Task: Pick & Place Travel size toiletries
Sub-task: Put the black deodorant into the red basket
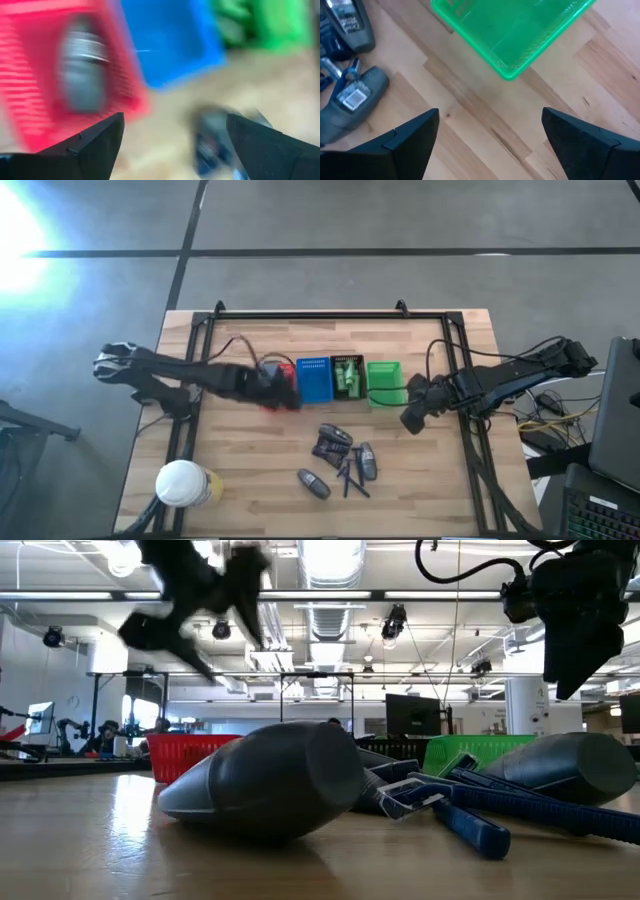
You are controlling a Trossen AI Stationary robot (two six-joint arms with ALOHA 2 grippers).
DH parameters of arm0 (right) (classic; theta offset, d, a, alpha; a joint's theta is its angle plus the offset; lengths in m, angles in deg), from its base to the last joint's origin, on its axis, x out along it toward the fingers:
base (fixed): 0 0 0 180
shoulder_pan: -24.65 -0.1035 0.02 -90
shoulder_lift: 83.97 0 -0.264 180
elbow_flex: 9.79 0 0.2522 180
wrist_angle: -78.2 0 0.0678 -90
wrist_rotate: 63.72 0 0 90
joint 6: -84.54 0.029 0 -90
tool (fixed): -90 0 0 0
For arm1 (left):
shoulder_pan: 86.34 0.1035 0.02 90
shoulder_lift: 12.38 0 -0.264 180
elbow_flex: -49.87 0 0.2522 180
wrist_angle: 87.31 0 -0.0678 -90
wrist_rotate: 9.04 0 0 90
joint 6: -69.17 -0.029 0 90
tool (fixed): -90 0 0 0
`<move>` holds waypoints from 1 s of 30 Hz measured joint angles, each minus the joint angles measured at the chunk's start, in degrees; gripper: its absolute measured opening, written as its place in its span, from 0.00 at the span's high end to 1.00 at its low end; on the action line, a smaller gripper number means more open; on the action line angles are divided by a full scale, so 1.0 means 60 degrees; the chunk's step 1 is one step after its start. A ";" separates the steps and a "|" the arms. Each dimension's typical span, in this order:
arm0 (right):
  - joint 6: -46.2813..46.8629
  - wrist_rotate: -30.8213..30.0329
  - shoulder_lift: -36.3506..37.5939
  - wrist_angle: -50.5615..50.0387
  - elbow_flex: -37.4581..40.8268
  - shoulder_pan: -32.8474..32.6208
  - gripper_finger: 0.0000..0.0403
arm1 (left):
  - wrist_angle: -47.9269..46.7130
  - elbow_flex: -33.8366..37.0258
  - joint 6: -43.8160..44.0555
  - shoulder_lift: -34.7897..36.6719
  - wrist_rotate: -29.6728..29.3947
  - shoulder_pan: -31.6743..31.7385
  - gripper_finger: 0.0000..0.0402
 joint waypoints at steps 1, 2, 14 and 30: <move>-0.0143 0.0070 0.0000 0.0012 0.0000 0.0000 0.12 | 0.0019 -0.0308 -0.0321 -0.0076 -0.0103 -0.0447 0.12; -0.0320 0.0198 0.0000 0.0026 0.0000 0.0001 0.12 | -0.0010 -0.0568 -0.0658 -0.0184 -0.0172 -0.0886 0.13; -0.1756 0.0296 -0.0018 0.1342 0.0029 -0.0004 0.14 | 0.0014 -0.3008 -0.0977 -0.3562 0.0541 -0.3534 0.14; -0.3317 0.0715 -0.0149 0.2448 0.0044 -0.0004 0.12 | -0.2016 -0.7026 -1.0236 -0.6831 0.0187 -0.3392 0.18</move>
